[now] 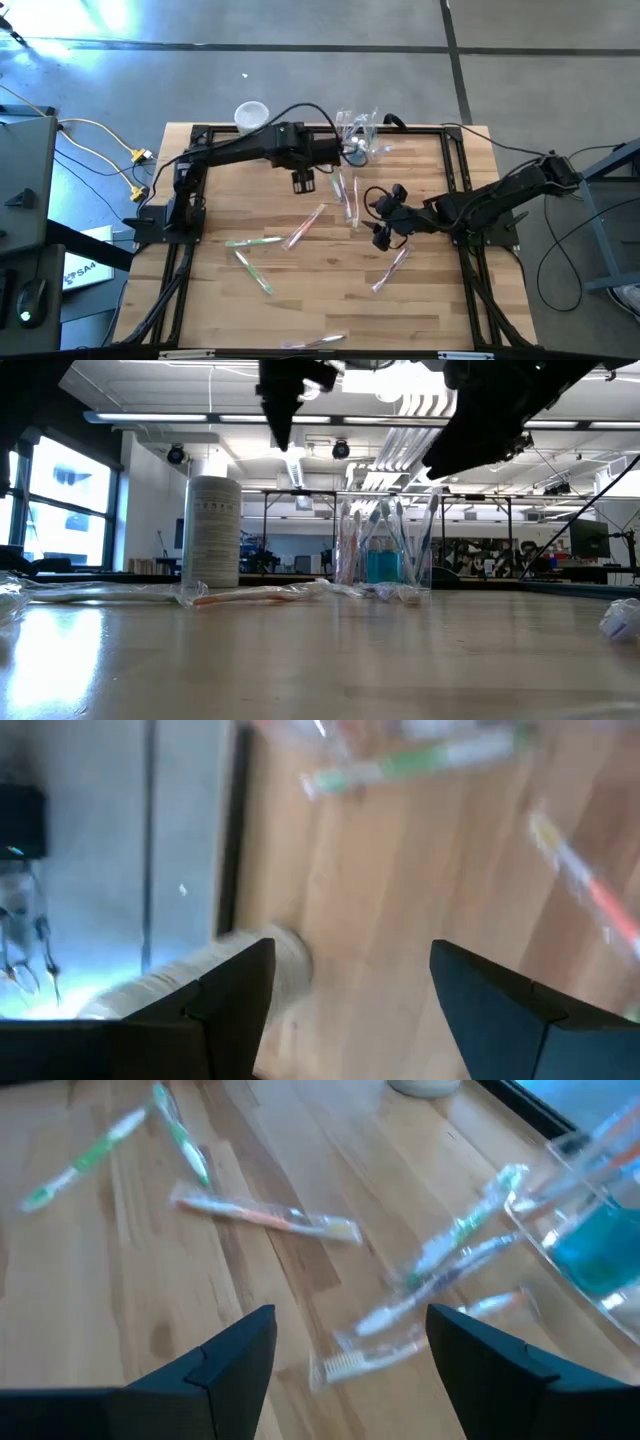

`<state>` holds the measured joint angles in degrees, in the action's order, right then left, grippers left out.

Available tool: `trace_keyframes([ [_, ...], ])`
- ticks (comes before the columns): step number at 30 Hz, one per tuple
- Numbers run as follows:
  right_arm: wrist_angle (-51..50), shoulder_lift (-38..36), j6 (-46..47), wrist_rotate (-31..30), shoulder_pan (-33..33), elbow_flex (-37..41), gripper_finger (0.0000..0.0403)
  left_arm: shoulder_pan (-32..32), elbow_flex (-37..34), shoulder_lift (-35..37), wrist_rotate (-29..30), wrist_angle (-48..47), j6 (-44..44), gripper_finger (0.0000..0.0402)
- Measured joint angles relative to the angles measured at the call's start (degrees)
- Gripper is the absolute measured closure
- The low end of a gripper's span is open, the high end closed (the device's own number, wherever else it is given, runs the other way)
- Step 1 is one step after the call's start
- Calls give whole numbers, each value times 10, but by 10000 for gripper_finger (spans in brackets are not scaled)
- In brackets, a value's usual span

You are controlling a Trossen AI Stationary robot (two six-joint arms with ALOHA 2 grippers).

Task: Pick & Place toothbrushing station
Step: Put the green toothbrush into the transparent organizer

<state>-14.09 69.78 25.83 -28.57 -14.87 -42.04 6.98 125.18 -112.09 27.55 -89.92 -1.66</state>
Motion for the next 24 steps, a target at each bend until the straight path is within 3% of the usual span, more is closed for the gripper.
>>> trace_keyframes([
  [8,-3,17,-1,20,12,0,151,-1,-197,56,-116,5,-11,142],
  [13,-3,59,-2,20,12,0,151,-16,-340,93,-154,5,-38,142],
  [19,5,122,-6,21,22,0,151,-46,-488,122,-220,84,-46,142],
  [24,61,142,-33,47,30,0,151,-87,-551,127,-229,164,-63,142],
])
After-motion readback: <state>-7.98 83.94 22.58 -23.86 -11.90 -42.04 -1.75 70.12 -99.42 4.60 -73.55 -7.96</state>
